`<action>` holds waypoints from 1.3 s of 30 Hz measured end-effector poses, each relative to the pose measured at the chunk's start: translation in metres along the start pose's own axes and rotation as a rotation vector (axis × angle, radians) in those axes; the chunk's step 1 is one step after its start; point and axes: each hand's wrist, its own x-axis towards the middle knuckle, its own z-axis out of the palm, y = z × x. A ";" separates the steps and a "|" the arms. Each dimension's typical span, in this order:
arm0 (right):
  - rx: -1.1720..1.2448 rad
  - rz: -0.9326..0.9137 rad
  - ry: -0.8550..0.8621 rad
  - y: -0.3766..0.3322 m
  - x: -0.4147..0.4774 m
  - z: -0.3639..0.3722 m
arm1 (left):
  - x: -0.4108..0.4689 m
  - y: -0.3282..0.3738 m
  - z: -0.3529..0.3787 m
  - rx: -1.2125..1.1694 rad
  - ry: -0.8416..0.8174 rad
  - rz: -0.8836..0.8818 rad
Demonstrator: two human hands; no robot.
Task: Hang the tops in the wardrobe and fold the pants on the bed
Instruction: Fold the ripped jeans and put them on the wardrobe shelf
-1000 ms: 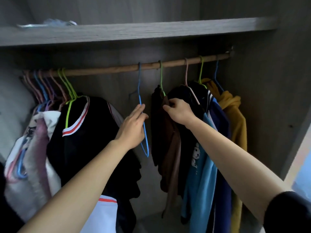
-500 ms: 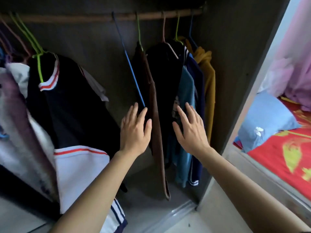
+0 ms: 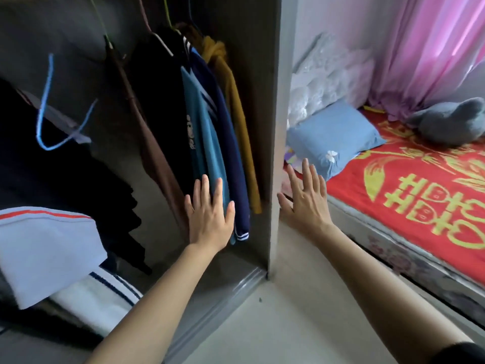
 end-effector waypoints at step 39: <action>-0.341 1.123 -0.192 0.879 -0.210 -0.197 | 0.090 0.948 0.377 -0.216 -0.658 0.963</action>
